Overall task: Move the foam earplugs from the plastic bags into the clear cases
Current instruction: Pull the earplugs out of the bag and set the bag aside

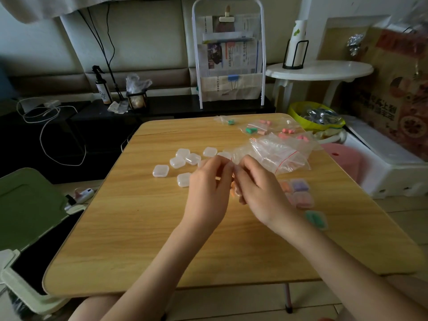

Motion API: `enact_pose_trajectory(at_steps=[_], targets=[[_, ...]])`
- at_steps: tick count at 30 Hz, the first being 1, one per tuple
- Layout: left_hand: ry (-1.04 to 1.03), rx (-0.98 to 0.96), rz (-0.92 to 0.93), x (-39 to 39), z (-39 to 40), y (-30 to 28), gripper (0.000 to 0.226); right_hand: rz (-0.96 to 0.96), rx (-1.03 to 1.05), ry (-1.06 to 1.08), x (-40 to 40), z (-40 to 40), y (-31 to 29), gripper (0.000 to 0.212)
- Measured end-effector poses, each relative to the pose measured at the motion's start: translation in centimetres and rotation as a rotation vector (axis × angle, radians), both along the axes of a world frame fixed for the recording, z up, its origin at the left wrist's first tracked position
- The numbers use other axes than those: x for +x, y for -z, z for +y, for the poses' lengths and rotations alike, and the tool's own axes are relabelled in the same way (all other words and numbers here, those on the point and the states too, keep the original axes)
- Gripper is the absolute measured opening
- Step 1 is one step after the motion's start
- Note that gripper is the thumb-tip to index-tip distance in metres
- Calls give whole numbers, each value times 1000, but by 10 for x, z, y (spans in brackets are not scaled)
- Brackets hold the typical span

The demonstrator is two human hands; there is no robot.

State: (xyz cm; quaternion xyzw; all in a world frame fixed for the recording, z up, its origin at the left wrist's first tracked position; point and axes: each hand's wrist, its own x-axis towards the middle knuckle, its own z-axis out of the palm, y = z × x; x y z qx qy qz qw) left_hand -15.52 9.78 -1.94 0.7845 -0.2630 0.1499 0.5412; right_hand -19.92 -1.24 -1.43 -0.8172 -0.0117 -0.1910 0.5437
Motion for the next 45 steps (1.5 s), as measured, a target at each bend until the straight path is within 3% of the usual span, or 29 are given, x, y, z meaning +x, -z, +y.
enact_pose_trajectory(at_steps=[4, 8, 9, 15, 18, 21, 24, 27, 30, 32, 37, 45], targets=[[-10, -30, 33, 1, -1, -4, 19, -32, -98, 3, -2, 1, -5, 30], [115, -243, 329, 3, 1, -13, 22, 151, 322, -94, -3, 0, -16, 27], [133, -275, 375, 4, 2, -14, 23, 159, 342, -107, -3, 0, -18, 25], [215, -328, 439, 2, 2, -13, 27, -61, -55, 53, -5, -2, -12, 25], [245, -328, 512, 6, 4, -12, 17, -117, -118, 73, -6, -5, -10, 23], [315, -426, 685, 8, 6, -10, 17, -104, -143, 30, -4, -6, -8, 21], [296, -459, 721, 7, 8, -11, 22, -70, -112, -31, -2, -5, -6, 18], [168, -378, 579, 7, 6, -9, 28, -44, -47, -44, 0, -3, -6, 19], [-63, -86, 188, 3, -1, -5, 23, -58, 23, -24, 2, 3, -1, 23], [-106, 29, 36, -4, -6, 1, 23, -91, -35, 17, 3, 8, 5, 23], [-36, 38, 3, -7, -12, 7, 32, -181, -211, 141, 0, 13, 11, 20], [-167, 127, -151, -4, -10, 11, 29, -247, -456, 252, -1, 9, 11, 23]])
